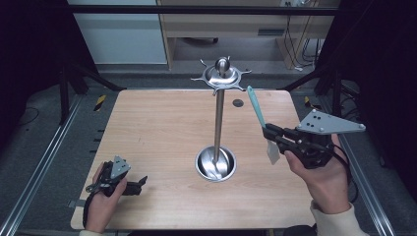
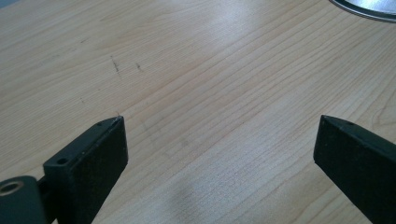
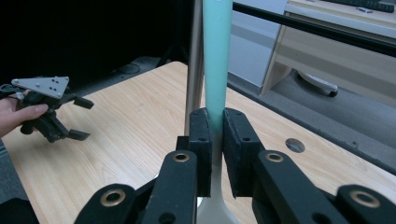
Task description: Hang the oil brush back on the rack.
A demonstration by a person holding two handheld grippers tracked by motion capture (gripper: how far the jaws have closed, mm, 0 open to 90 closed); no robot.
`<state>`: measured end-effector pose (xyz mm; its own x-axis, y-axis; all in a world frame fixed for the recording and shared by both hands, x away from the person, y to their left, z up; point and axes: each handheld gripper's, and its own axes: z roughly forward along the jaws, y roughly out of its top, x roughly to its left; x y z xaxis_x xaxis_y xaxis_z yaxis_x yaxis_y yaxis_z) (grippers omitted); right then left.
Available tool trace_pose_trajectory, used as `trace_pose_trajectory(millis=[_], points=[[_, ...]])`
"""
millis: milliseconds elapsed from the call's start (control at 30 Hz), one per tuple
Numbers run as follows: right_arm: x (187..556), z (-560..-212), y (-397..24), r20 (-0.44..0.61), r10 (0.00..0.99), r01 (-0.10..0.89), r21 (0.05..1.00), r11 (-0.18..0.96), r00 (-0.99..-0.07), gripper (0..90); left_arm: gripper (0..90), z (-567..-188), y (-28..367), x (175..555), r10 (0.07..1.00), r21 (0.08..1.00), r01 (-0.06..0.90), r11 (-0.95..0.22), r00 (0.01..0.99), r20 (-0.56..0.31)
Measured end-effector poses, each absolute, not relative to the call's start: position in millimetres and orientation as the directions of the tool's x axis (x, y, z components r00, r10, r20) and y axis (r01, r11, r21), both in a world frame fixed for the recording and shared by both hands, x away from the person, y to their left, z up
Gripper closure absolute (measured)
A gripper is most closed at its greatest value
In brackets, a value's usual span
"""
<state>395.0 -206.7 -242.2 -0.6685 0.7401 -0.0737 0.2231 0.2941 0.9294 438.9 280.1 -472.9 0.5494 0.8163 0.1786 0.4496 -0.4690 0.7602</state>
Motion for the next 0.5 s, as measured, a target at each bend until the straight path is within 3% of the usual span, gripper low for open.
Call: trace_pose_trajectory(millis=[500], points=[[397.9,-242.8,-203.2,-0.072,0.734,0.231,0.924,0.303,-0.675,82.3,2.6,-473.0,279.7,438.9,0.814,0.758,0.451,-0.471,0.553,0.177]])
